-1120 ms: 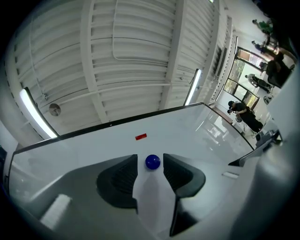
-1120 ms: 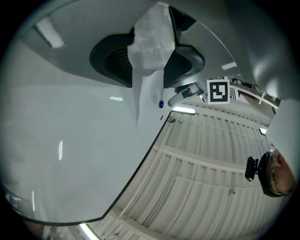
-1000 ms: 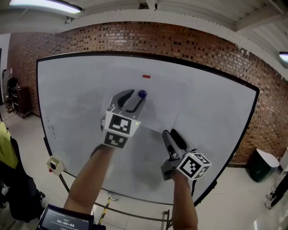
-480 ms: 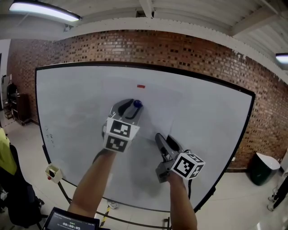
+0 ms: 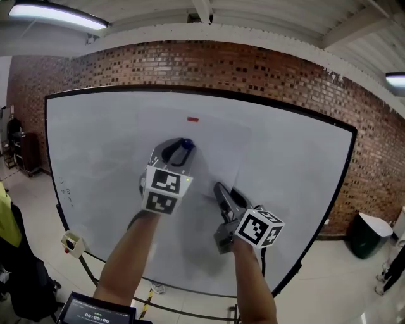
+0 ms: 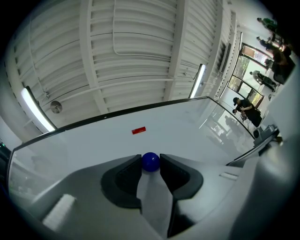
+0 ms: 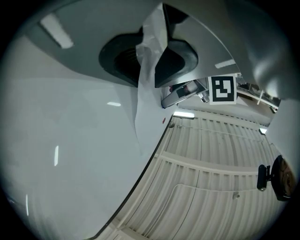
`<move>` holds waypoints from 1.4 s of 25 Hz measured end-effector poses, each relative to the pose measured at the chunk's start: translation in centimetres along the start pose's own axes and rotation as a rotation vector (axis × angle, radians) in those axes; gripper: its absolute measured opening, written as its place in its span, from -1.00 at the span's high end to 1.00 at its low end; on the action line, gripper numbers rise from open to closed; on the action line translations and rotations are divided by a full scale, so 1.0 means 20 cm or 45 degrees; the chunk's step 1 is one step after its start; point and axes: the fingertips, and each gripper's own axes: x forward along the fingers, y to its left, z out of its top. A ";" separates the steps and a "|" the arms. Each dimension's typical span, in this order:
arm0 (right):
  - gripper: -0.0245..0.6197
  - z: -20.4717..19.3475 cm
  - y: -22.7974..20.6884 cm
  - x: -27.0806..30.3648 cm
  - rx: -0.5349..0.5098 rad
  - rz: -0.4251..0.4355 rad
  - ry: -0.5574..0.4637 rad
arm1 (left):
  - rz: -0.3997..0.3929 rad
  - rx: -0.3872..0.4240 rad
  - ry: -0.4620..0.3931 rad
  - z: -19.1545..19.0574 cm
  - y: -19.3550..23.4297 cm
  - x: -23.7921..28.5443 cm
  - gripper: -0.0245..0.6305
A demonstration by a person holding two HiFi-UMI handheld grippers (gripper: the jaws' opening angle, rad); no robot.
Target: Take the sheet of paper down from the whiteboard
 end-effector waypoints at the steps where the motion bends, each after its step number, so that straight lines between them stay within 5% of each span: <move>1: 0.69 0.00 -0.01 0.00 -0.004 -0.017 -0.005 | 0.000 -0.001 -0.001 0.00 0.00 0.00 0.55; 4: 0.87 0.00 -0.03 0.00 -0.005 -0.048 -0.017 | -0.002 0.001 0.001 -0.01 0.00 0.00 0.55; 19: 0.88 -0.03 0.00 -0.17 -0.051 -0.061 -0.079 | -0.025 -0.014 0.030 -0.08 -0.09 -0.07 0.55; 29: 0.88 -0.31 -0.15 -0.53 -0.099 -0.223 0.007 | 0.065 -0.212 0.060 -0.36 -0.17 -0.51 0.55; 35: 0.88 -0.59 -0.14 -0.75 -0.111 -0.390 0.079 | 0.020 -0.263 0.144 -0.59 -0.22 -0.76 0.55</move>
